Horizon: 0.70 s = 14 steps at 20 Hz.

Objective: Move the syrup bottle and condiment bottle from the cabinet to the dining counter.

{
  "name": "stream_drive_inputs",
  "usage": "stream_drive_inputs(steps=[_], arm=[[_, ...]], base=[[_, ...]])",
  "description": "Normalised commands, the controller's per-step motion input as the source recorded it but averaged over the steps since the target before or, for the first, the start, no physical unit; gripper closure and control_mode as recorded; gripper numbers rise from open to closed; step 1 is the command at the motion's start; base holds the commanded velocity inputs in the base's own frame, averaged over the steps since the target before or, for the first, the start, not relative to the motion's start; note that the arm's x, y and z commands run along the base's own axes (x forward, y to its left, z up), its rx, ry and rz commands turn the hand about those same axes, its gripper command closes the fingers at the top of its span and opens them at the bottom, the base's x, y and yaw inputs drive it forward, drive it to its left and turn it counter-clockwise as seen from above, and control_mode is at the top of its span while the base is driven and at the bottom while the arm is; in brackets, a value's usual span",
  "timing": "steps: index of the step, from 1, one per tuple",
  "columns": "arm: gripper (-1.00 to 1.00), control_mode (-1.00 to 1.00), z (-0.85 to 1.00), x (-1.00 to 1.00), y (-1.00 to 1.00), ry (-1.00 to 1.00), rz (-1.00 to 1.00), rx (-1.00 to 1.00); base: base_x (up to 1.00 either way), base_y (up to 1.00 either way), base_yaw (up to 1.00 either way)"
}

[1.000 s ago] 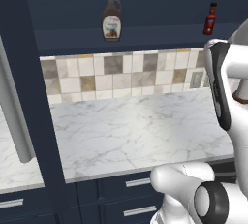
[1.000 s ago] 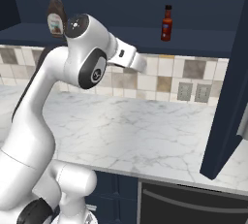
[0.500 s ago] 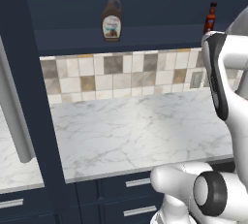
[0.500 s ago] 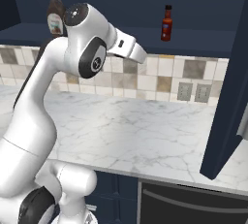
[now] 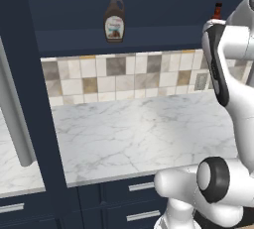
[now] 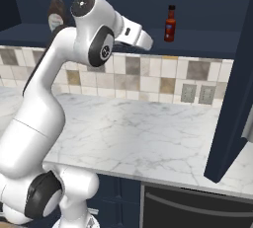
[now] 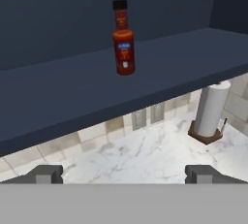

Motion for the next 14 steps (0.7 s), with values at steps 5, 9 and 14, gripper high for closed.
stream_drive_inputs(steps=[5,9,14], arm=[[-1.00,-1.00,0.11,0.18,-0.22,-0.11,-0.02,-0.02],[-1.00,-1.00,0.19,0.40,-0.24,-0.01,-0.01,0.00],[-1.00,-1.00,0.10,0.49,-0.15,-0.03,0.00,0.00]], base=[[0.00,0.00,0.00],[0.00,0.00,0.00],[0.00,0.00,0.00]])
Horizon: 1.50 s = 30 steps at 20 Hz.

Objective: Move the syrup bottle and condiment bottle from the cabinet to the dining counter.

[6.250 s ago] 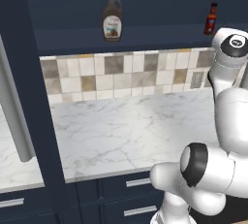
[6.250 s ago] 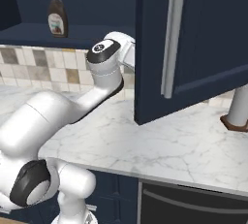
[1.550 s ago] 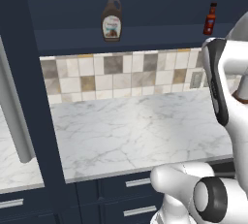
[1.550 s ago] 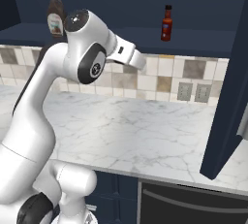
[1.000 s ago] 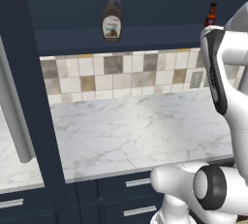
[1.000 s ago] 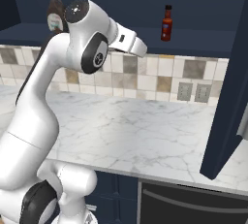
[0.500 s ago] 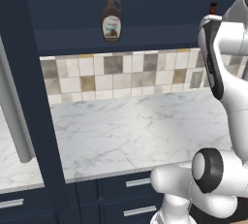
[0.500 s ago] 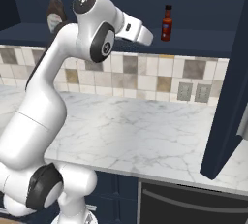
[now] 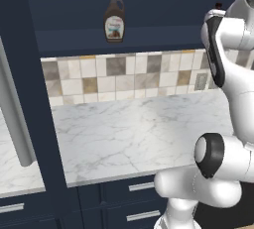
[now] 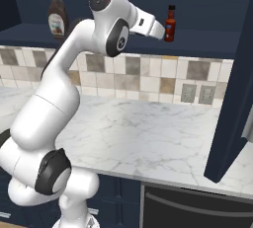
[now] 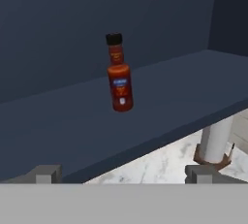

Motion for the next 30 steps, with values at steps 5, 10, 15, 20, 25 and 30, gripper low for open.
stream_drive_inputs(steps=[5,10,15,20,25,30], arm=[[-1.00,-1.00,0.09,0.43,-0.15,-0.03,0.00,0.00],[-1.00,-1.00,0.00,0.29,-0.15,-0.11,0.00,0.00],[-1.00,-1.00,0.00,0.20,-0.05,-0.15,0.00,0.00],[-1.00,-1.00,-0.08,0.23,0.00,-0.04,0.00,0.00],[-1.00,-1.00,0.00,0.16,-0.11,0.08,0.00,0.00],[-1.00,-1.00,0.00,0.31,-0.16,0.14,0.00,0.00]], base=[[0.00,0.00,0.00],[0.00,0.00,0.00],[0.00,0.00,0.00],[0.00,0.00,0.00],[0.00,0.00,0.00],[0.00,0.00,0.00]])
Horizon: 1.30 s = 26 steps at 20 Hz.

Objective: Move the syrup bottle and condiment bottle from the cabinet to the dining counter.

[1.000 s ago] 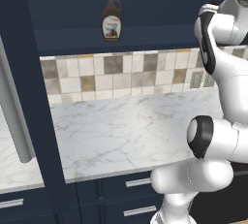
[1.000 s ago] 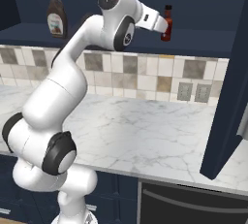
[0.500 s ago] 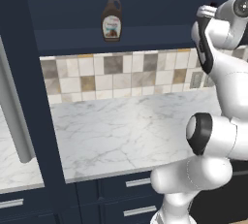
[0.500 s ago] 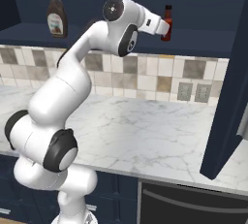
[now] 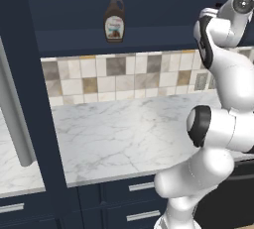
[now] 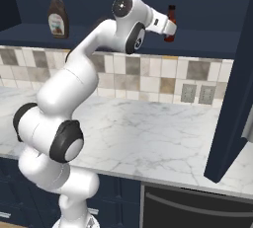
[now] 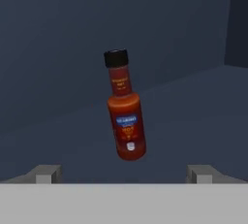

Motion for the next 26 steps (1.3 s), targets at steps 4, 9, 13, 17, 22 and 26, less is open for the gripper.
stream_drive_inputs(steps=[4,9,13,17,22,26], arm=[[-1.00,-1.00,0.00,0.39,-0.16,0.06,0.00,0.00],[-1.00,-1.00,0.00,0.36,-0.21,0.04,0.00,0.00],[-1.00,-1.00,-0.01,0.32,-0.18,0.05,0.00,0.00],[-1.00,-1.00,-0.06,0.30,-0.07,0.07,0.00,0.00],[-1.00,-1.00,-0.12,0.26,-0.02,0.04,0.00,0.00],[-1.00,-1.00,-0.01,0.24,-0.09,0.00,0.00,0.00]], base=[[0.00,0.00,0.00],[0.00,0.00,0.00],[0.00,0.00,0.00],[0.00,0.00,0.00],[0.00,0.00,0.00],[0.00,0.00,0.00]])
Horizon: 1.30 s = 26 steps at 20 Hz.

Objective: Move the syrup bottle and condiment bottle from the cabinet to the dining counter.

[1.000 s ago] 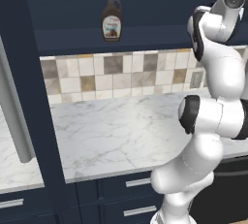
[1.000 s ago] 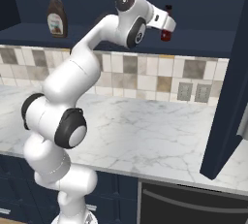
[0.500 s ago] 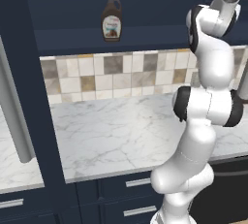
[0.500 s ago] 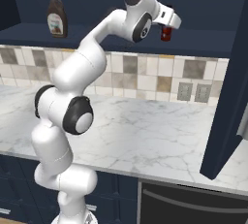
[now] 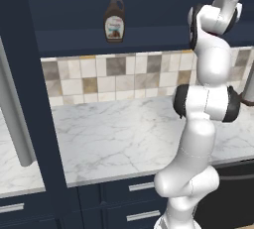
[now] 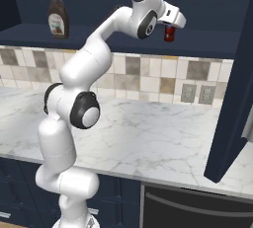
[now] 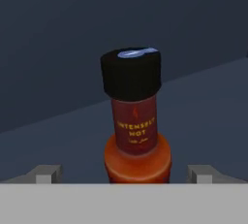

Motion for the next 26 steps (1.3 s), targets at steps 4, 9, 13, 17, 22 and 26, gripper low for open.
stream_drive_inputs(steps=[4,9,13,17,22,26], arm=[[-1.00,-1.00,-0.21,0.26,-0.09,0.00,0.00,0.00],[-1.00,-1.00,-0.16,0.20,-0.15,0.00,0.00,0.00],[1.00,-1.00,0.00,0.03,-0.06,0.00,0.00,0.00],[1.00,-1.00,-0.11,0.02,-0.01,0.02,0.00,0.00],[1.00,-1.00,-0.18,-0.06,0.00,-0.03,0.00,-0.01],[1.00,-1.00,-0.34,-0.59,0.00,-0.16,0.00,-0.06]], base=[[0.00,0.00,0.00],[0.00,0.00,0.00],[0.00,0.00,0.00],[0.00,0.00,0.00],[0.00,0.00,0.00],[0.00,0.00,0.00]])
